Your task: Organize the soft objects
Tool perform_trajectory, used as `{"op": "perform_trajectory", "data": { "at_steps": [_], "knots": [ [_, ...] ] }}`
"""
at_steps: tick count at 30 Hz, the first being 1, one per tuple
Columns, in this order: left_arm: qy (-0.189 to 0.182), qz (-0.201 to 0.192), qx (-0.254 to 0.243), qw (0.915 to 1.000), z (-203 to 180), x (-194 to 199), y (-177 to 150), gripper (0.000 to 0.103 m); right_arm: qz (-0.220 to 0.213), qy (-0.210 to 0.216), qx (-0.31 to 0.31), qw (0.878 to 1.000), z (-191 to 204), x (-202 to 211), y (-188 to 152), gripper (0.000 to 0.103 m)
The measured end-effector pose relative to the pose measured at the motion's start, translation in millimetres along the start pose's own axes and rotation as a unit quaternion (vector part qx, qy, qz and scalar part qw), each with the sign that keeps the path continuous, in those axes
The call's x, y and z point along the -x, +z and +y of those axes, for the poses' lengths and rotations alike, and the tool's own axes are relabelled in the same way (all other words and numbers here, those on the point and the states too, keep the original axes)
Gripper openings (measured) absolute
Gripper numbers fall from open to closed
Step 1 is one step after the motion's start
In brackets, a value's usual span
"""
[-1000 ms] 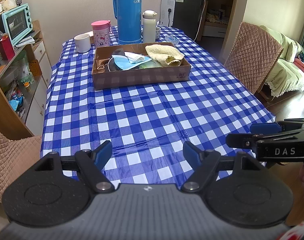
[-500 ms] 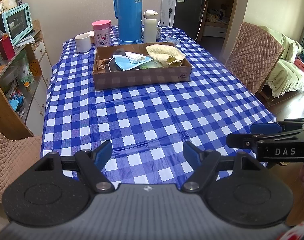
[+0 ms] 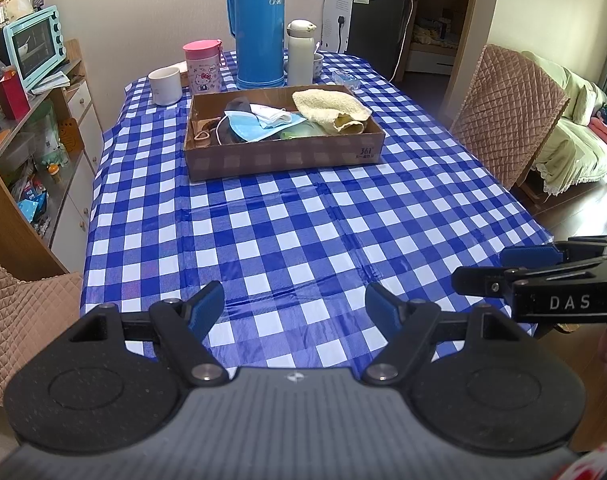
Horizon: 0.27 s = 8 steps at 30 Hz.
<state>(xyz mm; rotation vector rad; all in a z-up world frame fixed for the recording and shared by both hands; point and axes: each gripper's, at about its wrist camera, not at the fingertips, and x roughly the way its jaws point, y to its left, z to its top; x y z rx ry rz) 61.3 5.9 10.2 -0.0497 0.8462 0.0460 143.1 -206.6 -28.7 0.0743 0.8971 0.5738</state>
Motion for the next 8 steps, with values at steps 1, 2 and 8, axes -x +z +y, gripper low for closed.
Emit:
{"op": "perform_trajectory", "data": {
  "at_steps": [1, 2, 8],
  "knots": [
    [0.0, 0.0, 0.0, 1.0, -0.1, -0.2, 0.1, 0.076, 0.0, 0.0, 0.0, 1.0, -0.2, 0.0, 0.0, 0.07],
    [0.0, 0.0, 0.0, 1.0, 0.1, 0.0, -0.1, 0.076, 0.0, 0.0, 0.0, 1.0, 0.6, 0.1, -0.1, 0.07],
    [-0.001, 0.005, 0.001, 1.0, 0.5, -7.7, 6.9, 0.076, 0.002, 0.0, -0.001, 1.0, 0.1, -1.7, 0.6, 0.07]
  ]
}}
